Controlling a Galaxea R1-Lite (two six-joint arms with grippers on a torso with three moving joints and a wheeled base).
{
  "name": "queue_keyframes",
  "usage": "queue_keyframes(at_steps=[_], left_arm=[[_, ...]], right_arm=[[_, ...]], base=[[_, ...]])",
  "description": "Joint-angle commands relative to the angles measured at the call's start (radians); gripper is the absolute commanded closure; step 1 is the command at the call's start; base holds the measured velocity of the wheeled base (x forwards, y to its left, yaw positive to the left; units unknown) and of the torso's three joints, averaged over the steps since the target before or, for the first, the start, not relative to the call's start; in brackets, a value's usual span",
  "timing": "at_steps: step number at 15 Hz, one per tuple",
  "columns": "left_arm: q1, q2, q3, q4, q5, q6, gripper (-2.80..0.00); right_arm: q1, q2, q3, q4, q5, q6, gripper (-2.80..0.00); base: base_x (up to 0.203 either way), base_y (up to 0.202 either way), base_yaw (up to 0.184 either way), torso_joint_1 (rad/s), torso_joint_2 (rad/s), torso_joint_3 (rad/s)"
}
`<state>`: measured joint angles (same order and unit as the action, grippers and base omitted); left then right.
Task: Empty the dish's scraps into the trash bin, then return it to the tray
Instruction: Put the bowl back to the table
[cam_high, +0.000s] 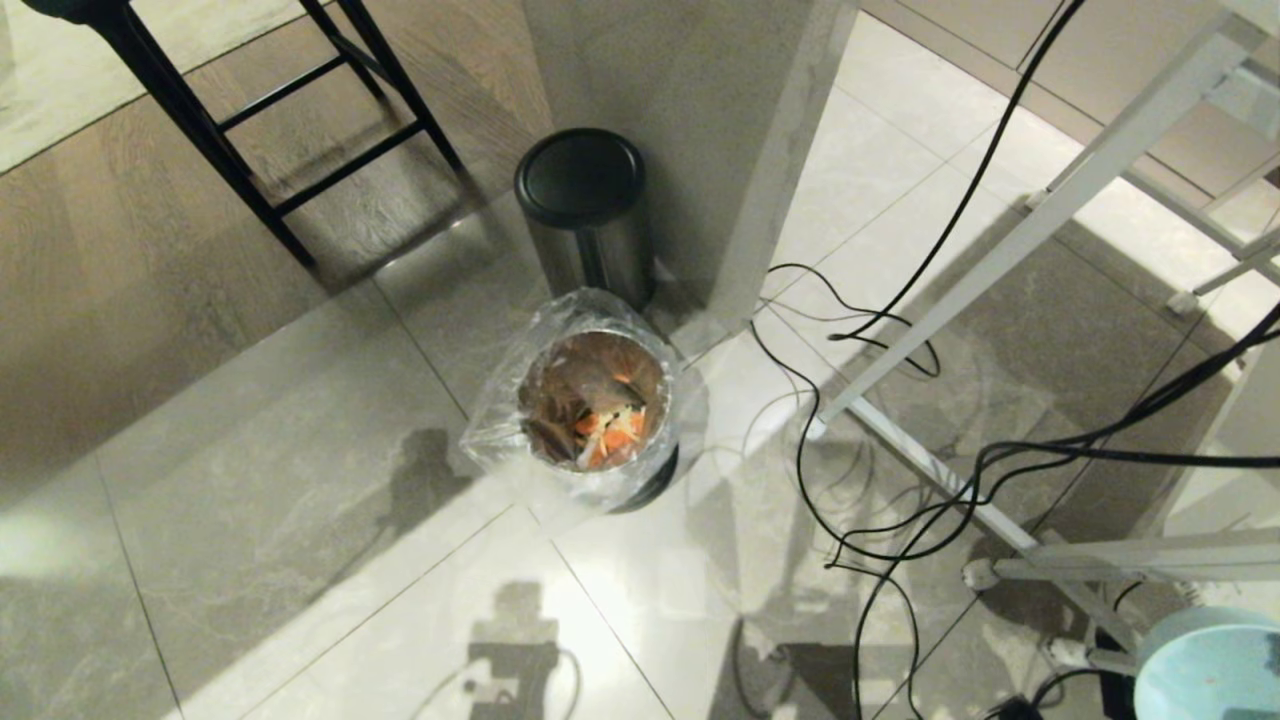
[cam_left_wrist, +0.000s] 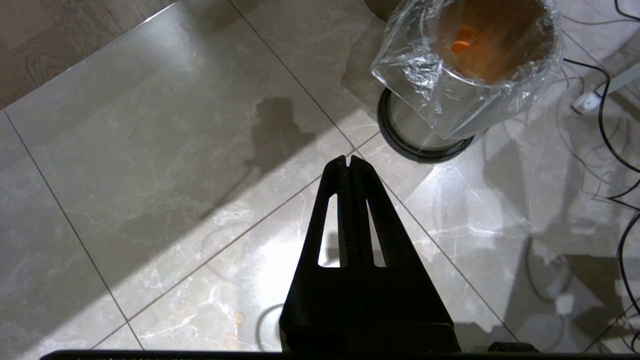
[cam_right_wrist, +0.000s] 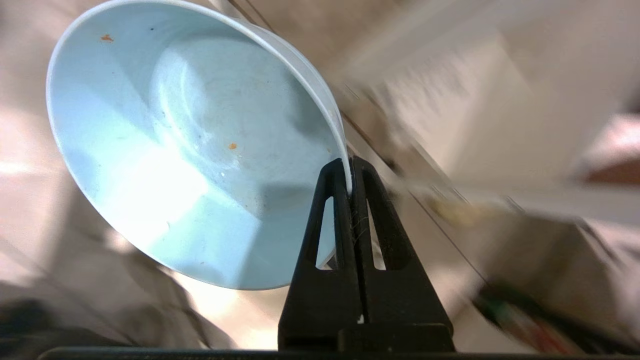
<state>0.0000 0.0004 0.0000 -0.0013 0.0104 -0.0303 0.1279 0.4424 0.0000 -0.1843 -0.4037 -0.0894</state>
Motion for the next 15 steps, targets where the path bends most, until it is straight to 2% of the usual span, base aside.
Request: queue_keyframes(at_steps=[1,2,5,8,11,15], left_arm=[[0.0,0.0,0.0,0.0,0.0,0.0,0.0],[0.0,0.0,0.0,0.0,0.0,0.0,0.0],[0.0,0.0,0.0,0.0,0.0,0.0,0.0],[0.0,0.001,0.0,0.0,0.0,0.0,0.0],[0.0,0.0,0.0,0.0,0.0,0.0,0.0],[0.0,0.001,0.0,0.0,0.0,0.0,0.0]], right_arm=[[0.0,-0.121,0.0,-0.005,0.069,-0.001,0.0],[0.0,-0.156,0.0,-0.01,0.139,0.001,0.0],[-0.003,-0.159,0.0,-0.006,0.248,0.008,0.0],[-0.036,-0.16,0.0,0.08,0.362,0.008,0.0],[-0.068,-0.168,0.0,0.126,0.383,0.008,0.0],[-0.136,-0.299,0.0,0.127,0.385,0.038,0.0]], base=[[0.0,0.0,0.0,0.0,0.0,0.0],[0.0,0.0,0.0,0.0,0.0,0.0],[0.0,0.0,0.0,0.0,0.0,0.0],[0.0,0.0,0.0,0.0,0.0,0.0],[0.0,0.0,0.0,0.0,0.0,0.0],[0.0,0.0,0.0,0.0,0.0,0.0]])
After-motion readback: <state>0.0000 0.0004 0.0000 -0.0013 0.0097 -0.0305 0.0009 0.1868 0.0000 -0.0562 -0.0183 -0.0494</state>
